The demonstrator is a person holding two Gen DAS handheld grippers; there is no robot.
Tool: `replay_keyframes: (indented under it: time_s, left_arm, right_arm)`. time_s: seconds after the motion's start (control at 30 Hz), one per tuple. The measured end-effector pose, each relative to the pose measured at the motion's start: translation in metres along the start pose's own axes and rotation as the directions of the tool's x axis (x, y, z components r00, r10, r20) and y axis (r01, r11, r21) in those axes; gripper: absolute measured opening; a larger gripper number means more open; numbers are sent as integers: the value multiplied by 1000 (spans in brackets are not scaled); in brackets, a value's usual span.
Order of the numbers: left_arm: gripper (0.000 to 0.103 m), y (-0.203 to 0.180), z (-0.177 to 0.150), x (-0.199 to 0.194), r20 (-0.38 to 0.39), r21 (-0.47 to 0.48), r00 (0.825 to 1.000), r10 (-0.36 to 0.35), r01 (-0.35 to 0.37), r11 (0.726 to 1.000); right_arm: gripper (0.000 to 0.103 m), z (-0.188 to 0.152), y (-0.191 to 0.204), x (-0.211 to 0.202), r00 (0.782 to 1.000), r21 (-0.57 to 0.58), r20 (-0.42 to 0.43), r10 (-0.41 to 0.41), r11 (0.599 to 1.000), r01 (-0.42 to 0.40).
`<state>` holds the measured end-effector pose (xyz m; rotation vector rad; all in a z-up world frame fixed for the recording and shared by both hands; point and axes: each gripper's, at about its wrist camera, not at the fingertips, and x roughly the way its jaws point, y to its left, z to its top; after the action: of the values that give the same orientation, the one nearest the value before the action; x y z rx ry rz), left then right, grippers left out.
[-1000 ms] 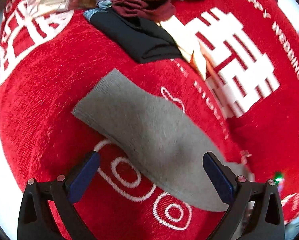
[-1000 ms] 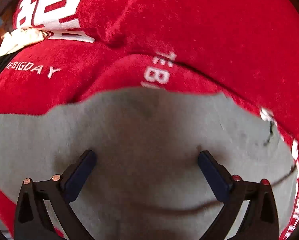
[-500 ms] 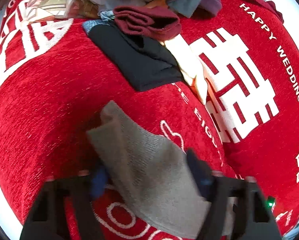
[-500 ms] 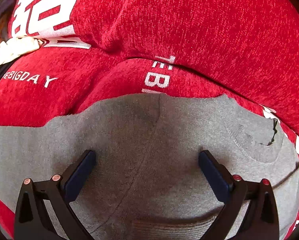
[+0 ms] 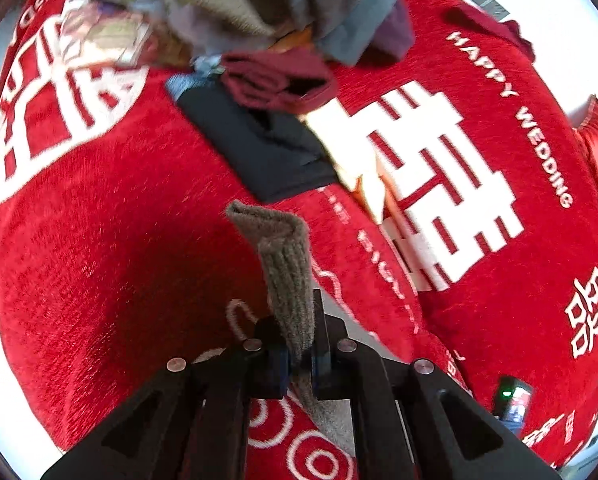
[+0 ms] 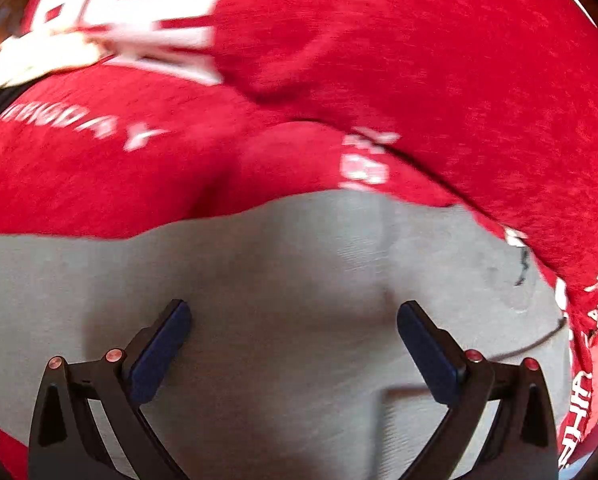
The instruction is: Fold small clothes
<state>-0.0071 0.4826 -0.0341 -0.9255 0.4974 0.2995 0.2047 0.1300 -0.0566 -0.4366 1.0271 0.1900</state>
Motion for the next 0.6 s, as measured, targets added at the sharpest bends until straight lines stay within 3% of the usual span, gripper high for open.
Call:
replay_keyframes:
  time_s: [0.07, 0.13, 0.2, 0.3, 0.4, 0.47, 0.53, 0.6]
  left_arm:
    - [7, -7, -1, -10, 9, 13, 1000, -8, 8, 1000]
    - [7, -12, -3, -17, 18, 36, 1000, -6, 5, 999]
    - [7, -17, -4, -23, 25, 56, 1000, 1, -3, 998]
    - [7, -20, -4, -31, 31, 55, 1000, -3, 1, 998]
    - [7, -26, -3, -36, 25, 70, 1000, -4, 2, 998]
    - [7, -33, -4, -41, 28, 87, 1000, -1, -1, 996]
    - [7, -38, -5, -45, 32, 93, 999, -1, -2, 996]
    - [7, -46, -4, -47, 30, 95, 1000, -7, 4, 996]
  right_arm:
    - [103, -7, 27, -5, 995, -74, -36, 90, 993, -93]
    - [103, -15, 46, -24, 995, -153, 21, 100, 984, -95]
    - [103, -18, 44, -34, 988, -158, 29, 154, 976, -148]
    - [103, -24, 16, -38, 993, -81, 44, 109, 991, -105]
    - [103, -30, -19, -23, 1000, 63, -16, 6, 998, -5]
    - [103, -35, -41, -17, 999, 174, -18, 33, 984, -29]
    - [103, -36, -35, -18, 1000, 153, -13, 14, 988, -12]
    - [103, -37, -8, -24, 998, 42, -13, 59, 997, -58]
